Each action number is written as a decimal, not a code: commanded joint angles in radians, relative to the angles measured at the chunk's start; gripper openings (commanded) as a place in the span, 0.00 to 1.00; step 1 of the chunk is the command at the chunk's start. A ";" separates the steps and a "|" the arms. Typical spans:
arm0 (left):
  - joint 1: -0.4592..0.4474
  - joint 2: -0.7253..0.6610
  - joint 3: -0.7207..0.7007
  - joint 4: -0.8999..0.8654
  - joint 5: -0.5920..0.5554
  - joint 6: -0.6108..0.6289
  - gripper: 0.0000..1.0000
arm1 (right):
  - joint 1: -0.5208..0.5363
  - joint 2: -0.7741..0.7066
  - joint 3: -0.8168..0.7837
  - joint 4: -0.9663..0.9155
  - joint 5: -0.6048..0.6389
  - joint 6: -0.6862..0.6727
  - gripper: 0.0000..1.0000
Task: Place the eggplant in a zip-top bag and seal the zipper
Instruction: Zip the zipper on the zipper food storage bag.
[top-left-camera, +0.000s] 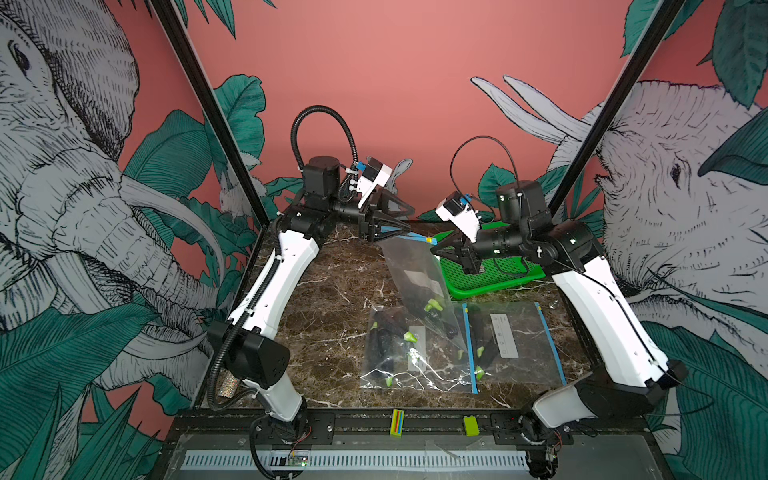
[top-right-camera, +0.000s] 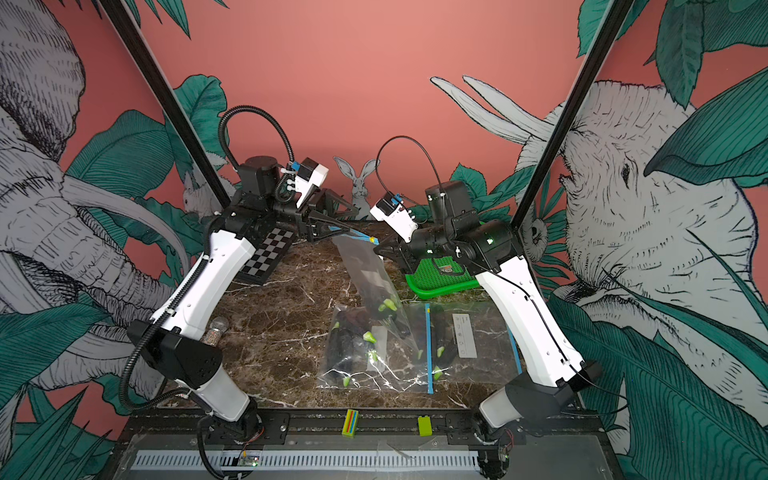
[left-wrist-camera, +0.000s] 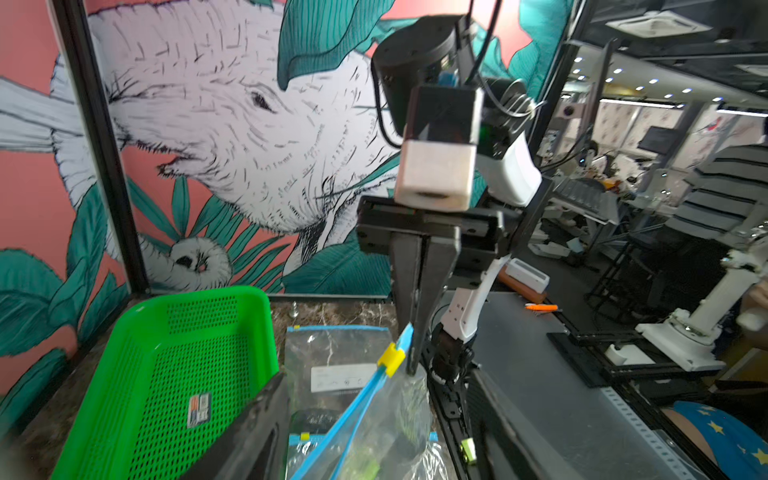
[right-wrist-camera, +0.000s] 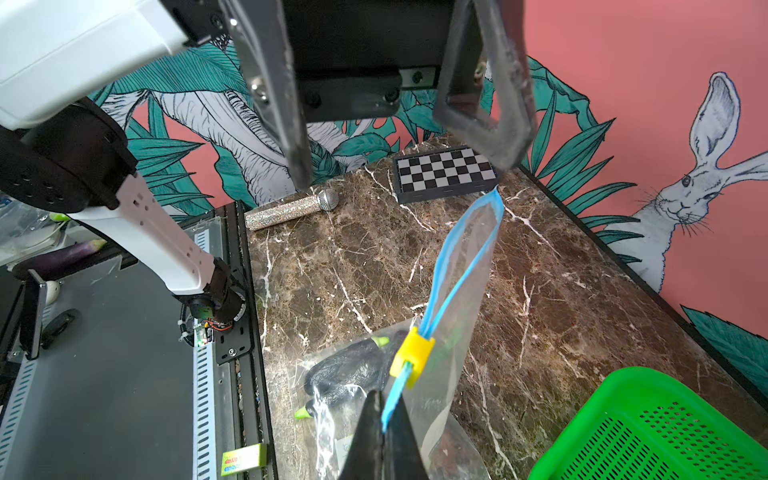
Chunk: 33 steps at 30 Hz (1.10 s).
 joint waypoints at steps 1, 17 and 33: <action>-0.014 -0.038 -0.060 0.339 0.096 -0.256 0.71 | -0.001 0.007 0.040 0.002 -0.021 0.006 0.00; -0.096 -0.027 0.201 -0.567 -0.225 0.406 0.74 | 0.002 0.032 0.137 -0.056 -0.043 -0.011 0.00; -0.161 0.041 0.361 -0.842 -0.346 0.574 0.70 | 0.054 0.062 0.169 -0.086 -0.039 -0.031 0.00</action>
